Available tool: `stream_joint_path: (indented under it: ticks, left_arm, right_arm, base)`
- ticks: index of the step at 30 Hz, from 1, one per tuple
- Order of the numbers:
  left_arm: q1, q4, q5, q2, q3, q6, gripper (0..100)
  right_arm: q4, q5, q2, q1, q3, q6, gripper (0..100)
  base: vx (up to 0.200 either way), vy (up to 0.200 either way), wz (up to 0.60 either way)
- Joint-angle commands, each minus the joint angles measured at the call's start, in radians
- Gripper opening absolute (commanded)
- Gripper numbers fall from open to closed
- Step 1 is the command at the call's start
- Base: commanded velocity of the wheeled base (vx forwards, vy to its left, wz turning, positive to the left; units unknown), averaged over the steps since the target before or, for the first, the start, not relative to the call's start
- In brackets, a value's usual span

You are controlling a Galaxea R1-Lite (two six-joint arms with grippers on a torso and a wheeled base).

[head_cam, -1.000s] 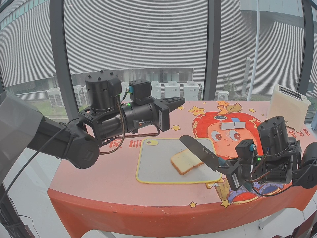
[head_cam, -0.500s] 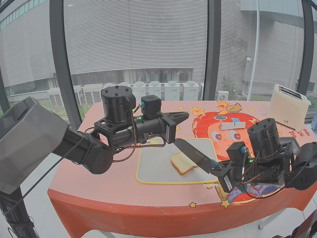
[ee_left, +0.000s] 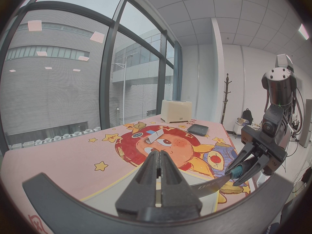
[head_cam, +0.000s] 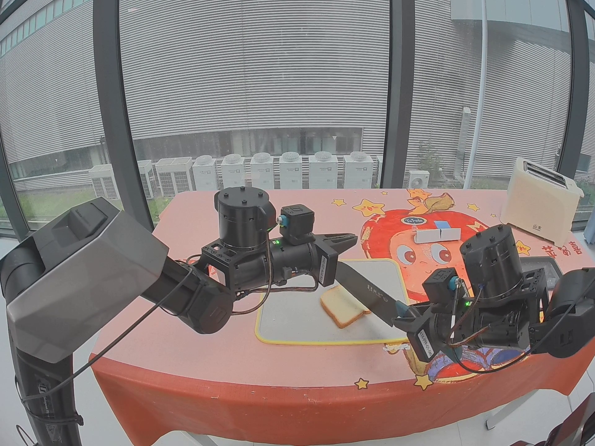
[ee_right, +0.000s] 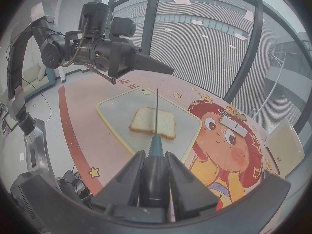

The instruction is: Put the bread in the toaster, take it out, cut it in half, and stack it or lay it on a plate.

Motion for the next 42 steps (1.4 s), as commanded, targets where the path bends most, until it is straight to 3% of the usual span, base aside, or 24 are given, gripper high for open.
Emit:
stream_joint_path:
  ticks: [1, 42]
  left_arm:
    - [-0.003, 0.000, 0.000, 0.016, 0.007, 0.002, 0]
    - [-0.015, -0.044, 0.016, 0.096, 0.010, 0.007, 0]
  right_arm:
    - [0.000, 0.000, 0.004, 0.001, -0.001, 0.000, 0]
    - [0.000, -0.003, 0.014, -0.001, 0.005, 0.017, 0]
  base:
    - [0.000, 0.000, 0.00]
    - [0.000, 0.000, 0.00]
